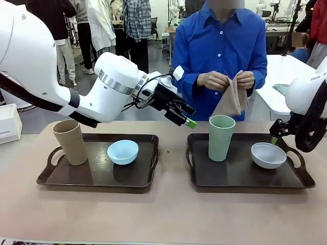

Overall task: Set up a tray with a mat and arrange the tableware.
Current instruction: Pick up the Picnic Bowl and Reusable plastic cup from the Handle tray in front of the human's position and hold them in the air.

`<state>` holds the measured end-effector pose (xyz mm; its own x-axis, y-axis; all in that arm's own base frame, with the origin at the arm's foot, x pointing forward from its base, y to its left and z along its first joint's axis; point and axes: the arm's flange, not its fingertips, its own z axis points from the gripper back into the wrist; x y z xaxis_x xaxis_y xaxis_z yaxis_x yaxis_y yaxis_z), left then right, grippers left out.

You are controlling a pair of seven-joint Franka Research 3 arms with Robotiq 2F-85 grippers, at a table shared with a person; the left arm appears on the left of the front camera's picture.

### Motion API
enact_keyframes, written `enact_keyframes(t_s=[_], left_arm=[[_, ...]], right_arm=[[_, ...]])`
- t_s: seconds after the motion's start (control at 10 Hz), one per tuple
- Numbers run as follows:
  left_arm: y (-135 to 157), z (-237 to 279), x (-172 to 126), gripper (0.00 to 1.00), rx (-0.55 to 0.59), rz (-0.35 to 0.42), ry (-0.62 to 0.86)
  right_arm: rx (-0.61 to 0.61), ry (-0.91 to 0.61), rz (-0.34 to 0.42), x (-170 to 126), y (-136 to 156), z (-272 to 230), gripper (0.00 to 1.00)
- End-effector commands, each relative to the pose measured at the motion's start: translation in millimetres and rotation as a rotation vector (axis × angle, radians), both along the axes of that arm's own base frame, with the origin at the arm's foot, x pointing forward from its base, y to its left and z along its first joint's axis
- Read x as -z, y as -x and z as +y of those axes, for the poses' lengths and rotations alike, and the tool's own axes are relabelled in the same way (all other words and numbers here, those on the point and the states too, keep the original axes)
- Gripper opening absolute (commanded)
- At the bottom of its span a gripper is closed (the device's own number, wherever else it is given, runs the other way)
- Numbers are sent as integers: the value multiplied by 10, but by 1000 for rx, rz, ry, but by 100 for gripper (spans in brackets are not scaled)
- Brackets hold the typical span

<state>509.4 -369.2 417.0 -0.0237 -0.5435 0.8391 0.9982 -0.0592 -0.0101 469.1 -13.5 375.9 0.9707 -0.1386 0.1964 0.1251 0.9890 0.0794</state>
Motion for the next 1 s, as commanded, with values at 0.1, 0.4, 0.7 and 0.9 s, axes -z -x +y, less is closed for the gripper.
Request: enact_keyframes(t_s=[0.1,0.4,0.7,0.9], left_arm=[[33,23,-18,100,-9,-7,13],[-92,-16,48,100,18,16,18],[-328,62,178,100,6,64,70],[-407,42,305,100,18,80,68]], right_arm=[[12,-3,2,-7,13,0,100],[-28,-45,31,97,-62,15,100],[-56,-23,65,134,-61,135,100],[-56,4,73,146,-46,181,100]])
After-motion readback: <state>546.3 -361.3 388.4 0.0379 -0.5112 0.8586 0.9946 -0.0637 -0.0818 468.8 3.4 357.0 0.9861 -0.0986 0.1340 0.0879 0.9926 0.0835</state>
